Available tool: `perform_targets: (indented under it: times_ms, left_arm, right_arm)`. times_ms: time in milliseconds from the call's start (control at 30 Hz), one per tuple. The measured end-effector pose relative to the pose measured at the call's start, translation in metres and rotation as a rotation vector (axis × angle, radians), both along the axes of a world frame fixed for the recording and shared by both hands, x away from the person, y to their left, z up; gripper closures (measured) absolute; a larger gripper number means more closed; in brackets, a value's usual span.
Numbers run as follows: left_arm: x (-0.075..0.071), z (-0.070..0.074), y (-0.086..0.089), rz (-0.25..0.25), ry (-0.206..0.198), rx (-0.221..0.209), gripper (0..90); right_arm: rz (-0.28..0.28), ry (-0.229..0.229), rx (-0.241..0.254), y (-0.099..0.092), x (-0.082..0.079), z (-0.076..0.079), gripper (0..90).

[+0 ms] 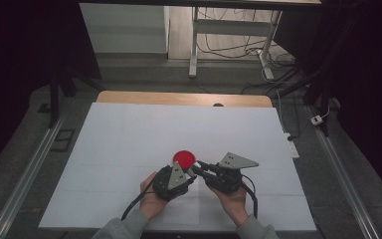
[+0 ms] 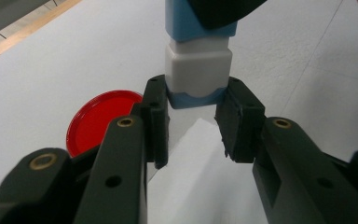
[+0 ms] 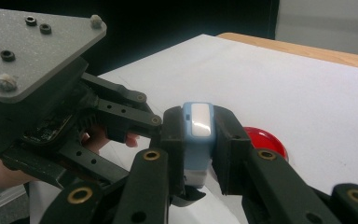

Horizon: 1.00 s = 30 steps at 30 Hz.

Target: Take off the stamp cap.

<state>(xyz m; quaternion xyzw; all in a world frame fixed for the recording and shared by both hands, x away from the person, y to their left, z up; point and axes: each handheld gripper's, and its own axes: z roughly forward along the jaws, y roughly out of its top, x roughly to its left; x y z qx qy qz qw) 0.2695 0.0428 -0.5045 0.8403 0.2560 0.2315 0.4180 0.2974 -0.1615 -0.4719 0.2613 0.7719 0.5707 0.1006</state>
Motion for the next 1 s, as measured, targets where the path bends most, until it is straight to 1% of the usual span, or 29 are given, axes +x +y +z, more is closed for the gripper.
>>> perform_targets:
  times_ms: [300,367,433,500,600,800,867,933,1000]
  left_arm:
    - [0.0003,-0.0008,0.0001,-0.004,0.002,0.009,65.2]
    - [0.0006,-0.0007,0.0006,-0.008,-0.001,0.014,65.2]
    - [0.0010,0.0000,0.0019,-0.013,-0.003,0.017,65.1]
    - [0.0010,0.0002,0.0021,-0.012,0.000,0.015,65.1]
    - [0.0012,-0.0002,0.0018,-0.008,0.011,0.002,65.1]
    - [0.0009,0.0008,0.0024,-0.015,0.009,-0.006,65.1]
    - [0.0009,0.0003,0.0021,-0.015,0.010,-0.001,65.1]
    - [0.0009,0.0003,0.0020,-0.020,0.003,0.013,65.2]
    - [0.0017,0.0005,0.0030,-0.030,0.009,0.013,65.2]
  right_arm:
    - [0.005,0.006,-0.006,0.0003,0.0010,-0.0005,74.9]
    - [0.009,0.012,-0.004,0.0000,0.0017,-0.0008,75.0]
    - [0.008,0.022,0.007,-0.0008,0.0022,-0.0013,75.0]
    - [0.005,0.026,0.017,-0.0013,0.0025,-0.0019,75.0]
    - [-0.002,0.021,0.016,-0.0008,0.0009,-0.0023,75.0]
    - [-0.023,0.017,0.031,-0.0009,-0.0020,-0.0024,75.1]
    - [-0.022,0.017,0.026,-0.0006,-0.0019,-0.0022,75.1]
    - [-0.017,0.026,0.022,-0.0008,-0.0009,-0.0022,75.1]
    - [-0.017,0.033,0.024,-0.0012,-0.0005,-0.0022,75.0]
